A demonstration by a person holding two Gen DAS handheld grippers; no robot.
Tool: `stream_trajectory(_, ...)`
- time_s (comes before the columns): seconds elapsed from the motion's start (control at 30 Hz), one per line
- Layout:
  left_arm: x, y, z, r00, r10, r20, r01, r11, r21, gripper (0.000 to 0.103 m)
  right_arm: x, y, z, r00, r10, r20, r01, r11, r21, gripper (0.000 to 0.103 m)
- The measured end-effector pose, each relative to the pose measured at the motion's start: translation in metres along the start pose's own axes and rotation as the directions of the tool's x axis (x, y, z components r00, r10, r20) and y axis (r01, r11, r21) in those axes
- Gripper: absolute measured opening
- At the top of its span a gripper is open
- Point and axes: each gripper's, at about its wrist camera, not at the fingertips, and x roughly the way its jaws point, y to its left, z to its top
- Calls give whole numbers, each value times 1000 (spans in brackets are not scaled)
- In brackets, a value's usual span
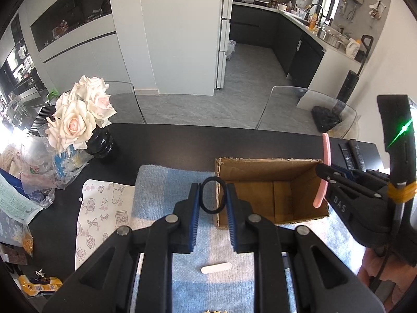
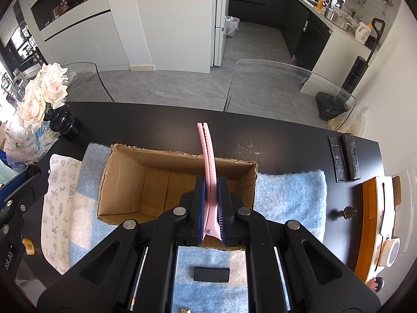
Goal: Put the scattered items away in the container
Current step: 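Carry both held items over the open cardboard box, then open the right tool to drop the pink clip into the box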
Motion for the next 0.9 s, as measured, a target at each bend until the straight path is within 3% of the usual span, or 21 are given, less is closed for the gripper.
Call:
stream_trajectory(0.3,-2,4,0,1000,-4,1,4,1000,10,19,2,3,2,1000,-11,-12,11,1000,1,10)
stream_trajectory(0.37,-4,5,0,1000,-4,3,4,1000,12,19,3,3,3,1000,-20,-14,20,1000,4,19)
stream_trajectory(0.43,-5,5,0,1000,-5,3,5,1000,13,19,3,3,4,1000,-29,-12,29,1000,10,55)
stream_trajectory(0.5,-5,5,0,1000,-9,1,9,1000,17,19,1,4,4,999,-41,-3,41,999,10,68)
stream_trajectory(0.57,-6,3,0,1000,-13,0,13,1000,25,19,-1,5,4,998,-63,5,63,998,9,72)
stream_trajectory(0.63,-7,2,0,1000,-17,0,17,999,27,19,-4,4,3,997,-77,8,77,997,14,89)
stream_trajectory(0.9,-10,-5,1,1000,-31,2,31,999,43,19,-15,-11,-16,992,-124,15,124,991,41,97)
